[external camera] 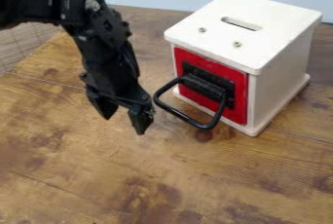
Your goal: Close the drawer
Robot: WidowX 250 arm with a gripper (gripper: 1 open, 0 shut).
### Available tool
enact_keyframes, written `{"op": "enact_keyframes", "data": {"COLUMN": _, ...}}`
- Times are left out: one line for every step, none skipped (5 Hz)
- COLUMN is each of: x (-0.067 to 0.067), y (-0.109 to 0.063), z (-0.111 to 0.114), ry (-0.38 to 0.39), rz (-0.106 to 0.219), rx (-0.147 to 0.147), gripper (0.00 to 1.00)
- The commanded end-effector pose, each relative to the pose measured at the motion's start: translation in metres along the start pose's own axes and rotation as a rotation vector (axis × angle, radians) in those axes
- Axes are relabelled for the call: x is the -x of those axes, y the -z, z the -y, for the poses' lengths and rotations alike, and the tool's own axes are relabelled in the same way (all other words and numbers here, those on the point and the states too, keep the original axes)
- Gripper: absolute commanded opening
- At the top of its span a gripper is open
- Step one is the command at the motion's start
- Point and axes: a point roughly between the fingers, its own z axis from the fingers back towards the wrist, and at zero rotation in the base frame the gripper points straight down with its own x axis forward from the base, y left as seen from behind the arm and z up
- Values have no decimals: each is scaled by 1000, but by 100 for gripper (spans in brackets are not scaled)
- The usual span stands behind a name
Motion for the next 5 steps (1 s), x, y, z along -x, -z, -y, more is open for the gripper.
{"op": "enact_keyframes", "data": {"x": -11, "y": -21, "z": 5, "ry": 10, "rz": 81, "rx": -20, "gripper": 100}}
{"op": "enact_keyframes", "data": {"x": -11, "y": -20, "z": 7, "ry": 6, "rz": 91, "rx": -30, "gripper": 100}}
{"op": "enact_keyframes", "data": {"x": -12, "y": -23, "z": 9, "ry": -27, "rz": 98, "rx": -48, "gripper": 100}}
{"op": "enact_keyframes", "data": {"x": -12, "y": -26, "z": 9, "ry": -70, "rz": 99, "rx": -66, "gripper": 100}}
{"op": "enact_keyframes", "data": {"x": -12, "y": -27, "z": 9, "ry": -114, "rz": 99, "rx": -80, "gripper": 100}}
